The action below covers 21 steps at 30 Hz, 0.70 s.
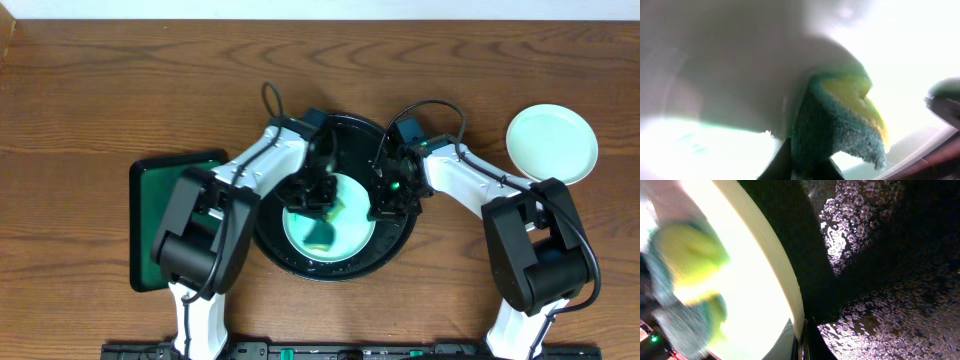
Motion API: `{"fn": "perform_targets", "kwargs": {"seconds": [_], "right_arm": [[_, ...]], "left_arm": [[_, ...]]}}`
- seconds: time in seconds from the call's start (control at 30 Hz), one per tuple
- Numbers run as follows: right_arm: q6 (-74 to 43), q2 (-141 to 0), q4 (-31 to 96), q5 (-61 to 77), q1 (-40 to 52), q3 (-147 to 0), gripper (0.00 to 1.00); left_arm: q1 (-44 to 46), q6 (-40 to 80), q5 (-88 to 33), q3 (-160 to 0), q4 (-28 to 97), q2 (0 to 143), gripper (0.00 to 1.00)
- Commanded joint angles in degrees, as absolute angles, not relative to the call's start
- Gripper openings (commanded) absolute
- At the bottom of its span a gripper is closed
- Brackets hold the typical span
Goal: Clean dirty plates on tray and stack at the side
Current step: 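Scrub the green-smeared plate with the sponge while the right gripper holds it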
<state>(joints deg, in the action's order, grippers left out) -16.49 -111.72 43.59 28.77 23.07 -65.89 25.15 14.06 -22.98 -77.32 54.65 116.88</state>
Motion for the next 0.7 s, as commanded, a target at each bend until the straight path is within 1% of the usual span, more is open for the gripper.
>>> {"fn": "perform_targets", "kwargs": {"seconds": [0.0,0.23,0.53,0.67], "right_arm": [[-15.33,-113.14,44.18,26.44,22.81,-65.56,0.01],[-15.33,-113.14,44.84,26.44,22.81,-65.6,0.01],[-14.9,-113.14,46.76,26.41,22.81,-65.6,0.01],[-14.66,-113.14,47.4,26.39,22.81,-65.6,0.01]], "left_arm": [[21.52,22.48,1.37,-75.44,55.9,119.79,0.07],[20.05,21.61,8.69,-75.44,52.27,119.79,0.07],[20.12,18.24,8.82,-75.5,40.07,119.79,0.07],[20.56,9.82,4.05,-75.92,35.92,119.79,0.07]]}}
